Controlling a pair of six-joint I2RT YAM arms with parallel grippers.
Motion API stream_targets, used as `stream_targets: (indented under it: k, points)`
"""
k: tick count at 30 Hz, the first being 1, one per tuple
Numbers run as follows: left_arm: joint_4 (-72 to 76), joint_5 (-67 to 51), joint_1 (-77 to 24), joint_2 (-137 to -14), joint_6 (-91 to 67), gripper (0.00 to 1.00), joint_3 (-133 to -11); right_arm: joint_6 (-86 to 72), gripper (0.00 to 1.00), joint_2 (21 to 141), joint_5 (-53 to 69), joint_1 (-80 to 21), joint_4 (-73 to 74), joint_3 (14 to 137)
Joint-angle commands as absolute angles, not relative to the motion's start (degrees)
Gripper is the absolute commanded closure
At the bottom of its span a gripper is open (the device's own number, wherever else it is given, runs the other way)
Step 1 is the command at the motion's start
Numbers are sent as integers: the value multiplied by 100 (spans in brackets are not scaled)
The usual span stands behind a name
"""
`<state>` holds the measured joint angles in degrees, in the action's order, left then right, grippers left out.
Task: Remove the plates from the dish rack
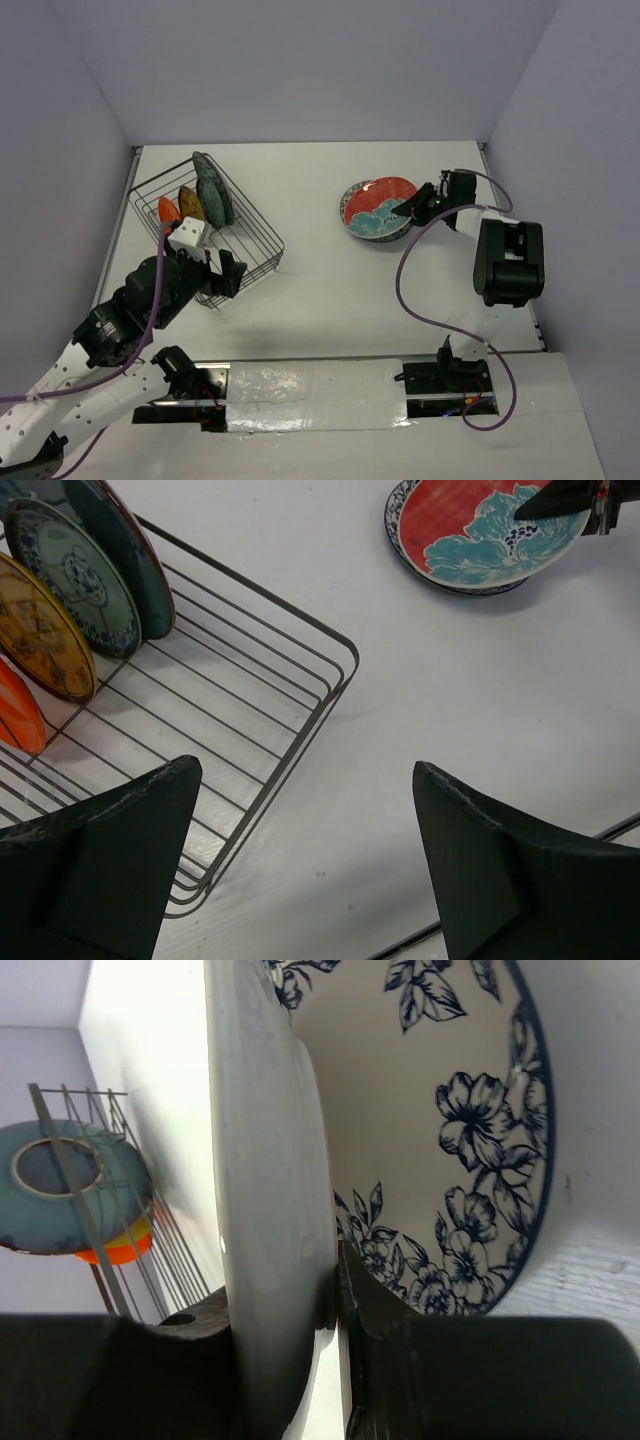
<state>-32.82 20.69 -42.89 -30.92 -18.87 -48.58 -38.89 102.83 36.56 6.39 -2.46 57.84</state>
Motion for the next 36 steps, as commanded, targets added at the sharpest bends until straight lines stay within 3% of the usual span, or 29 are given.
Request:
stream_targets:
  k: [1, 3, 5, 9, 13, 14, 15, 23, 36]
  points:
    - [-3190, 2215, -4289, -3138, -2004, 1, -4895, -3718, 79, 10195, 3999, 615, -440, 6371]
    - [-3199, 2224, -4289, -3181, -2013, 1, -4896, -3630, 77, 10239, 3955, 598, -325, 6407]
    - [-3225, 2250, -4289, -3199, -2021, 0, -4904, -3525, 69, 10239, 3833, 580, -133, 6442]
    - [-3217, 2268, -4289, -3199, -2013, 1, -4896, -3104, 39, 10257, 3106, 422, 727, 6880]
    - [-3234, 2294, -4289, -3234, -2021, 0, -4896, -2699, 34, 10231, 2175, 150, 1667, 7259]
    - [-3234, 2285, -4289, -3252, -2030, 0, -4896, -2655, 24, 10222, 1988, 106, 1783, 7329]
    - [-3234, 2303, -4289, -3261, -2030, 0, -4896, -2611, 0, 10213, 1830, 62, 1889, 7443]
    - [-3261, 2347, -4289, -3278, -2039, 1, -4904, -2347, 0, 10485, 502, -290, 2777, 7972]
    - [-3270, 2356, -4289, -3269, -2039, 1, -4896, -2276, 0, 10890, -235, -615, 3076, 8165]
